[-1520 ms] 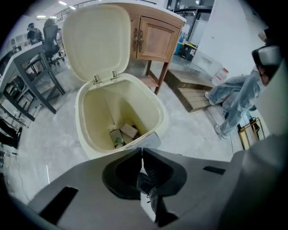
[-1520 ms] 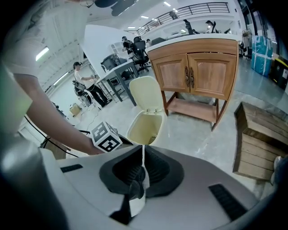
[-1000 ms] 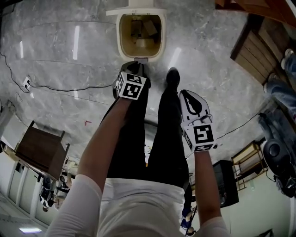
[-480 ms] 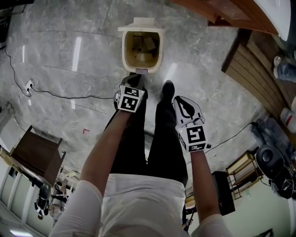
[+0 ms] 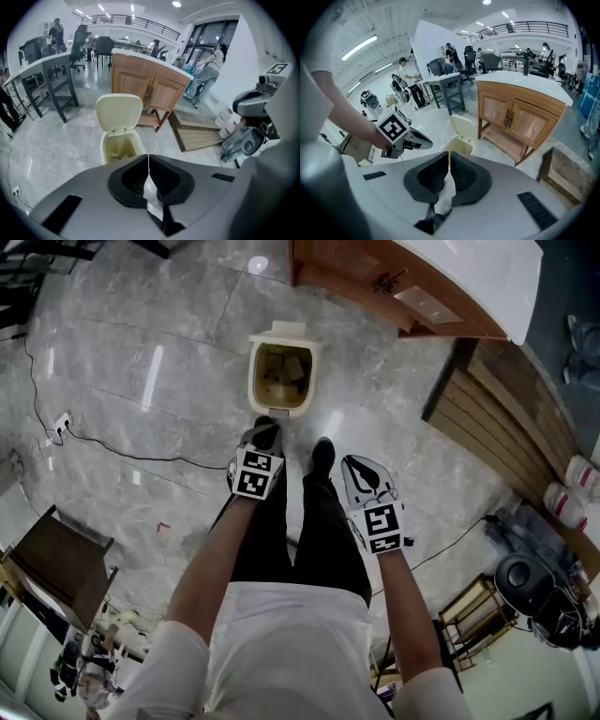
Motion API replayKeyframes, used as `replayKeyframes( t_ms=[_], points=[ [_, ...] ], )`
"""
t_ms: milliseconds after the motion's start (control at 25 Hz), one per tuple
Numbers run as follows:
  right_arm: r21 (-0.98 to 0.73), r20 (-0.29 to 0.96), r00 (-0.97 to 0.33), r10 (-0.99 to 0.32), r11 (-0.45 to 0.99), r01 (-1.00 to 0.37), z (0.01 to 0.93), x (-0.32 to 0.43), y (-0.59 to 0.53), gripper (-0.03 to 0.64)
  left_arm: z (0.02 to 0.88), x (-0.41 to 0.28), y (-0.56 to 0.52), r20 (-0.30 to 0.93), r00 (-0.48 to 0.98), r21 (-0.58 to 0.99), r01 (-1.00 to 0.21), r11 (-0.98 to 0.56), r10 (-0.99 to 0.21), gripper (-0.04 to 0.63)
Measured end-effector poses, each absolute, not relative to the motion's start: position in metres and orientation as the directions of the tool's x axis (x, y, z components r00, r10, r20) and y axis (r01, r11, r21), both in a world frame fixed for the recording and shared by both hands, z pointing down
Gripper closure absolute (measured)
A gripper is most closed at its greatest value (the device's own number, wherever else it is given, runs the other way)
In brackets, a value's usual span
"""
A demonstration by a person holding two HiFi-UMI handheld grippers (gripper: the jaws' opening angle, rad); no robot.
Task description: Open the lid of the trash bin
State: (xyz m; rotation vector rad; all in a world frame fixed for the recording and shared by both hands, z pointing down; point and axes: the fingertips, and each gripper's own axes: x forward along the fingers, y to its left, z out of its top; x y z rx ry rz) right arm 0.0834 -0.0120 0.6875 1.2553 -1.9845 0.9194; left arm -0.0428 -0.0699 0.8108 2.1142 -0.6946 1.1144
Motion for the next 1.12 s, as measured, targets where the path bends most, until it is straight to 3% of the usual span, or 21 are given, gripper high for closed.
replayKeyframes(
  t_ms=[600,1120],
  points=[
    [-0.269,0.736,-0.449,-0.507,0.389,-0.881,0.607,0.1,-0.023,0.581,0.679,-0.038,-0.075,0.765,0.545,0.266,-0.752,-0.603,-0.342,0.577],
    [-0.313,0.693,-0.524,-0.496,0.447,-0.838,0.562,0.121,-0.032,0.581,0.595,-0.024,-0.067,0.708,0.561,0.258,-0.771,-0.583,-0.428,0.577]
  ],
)
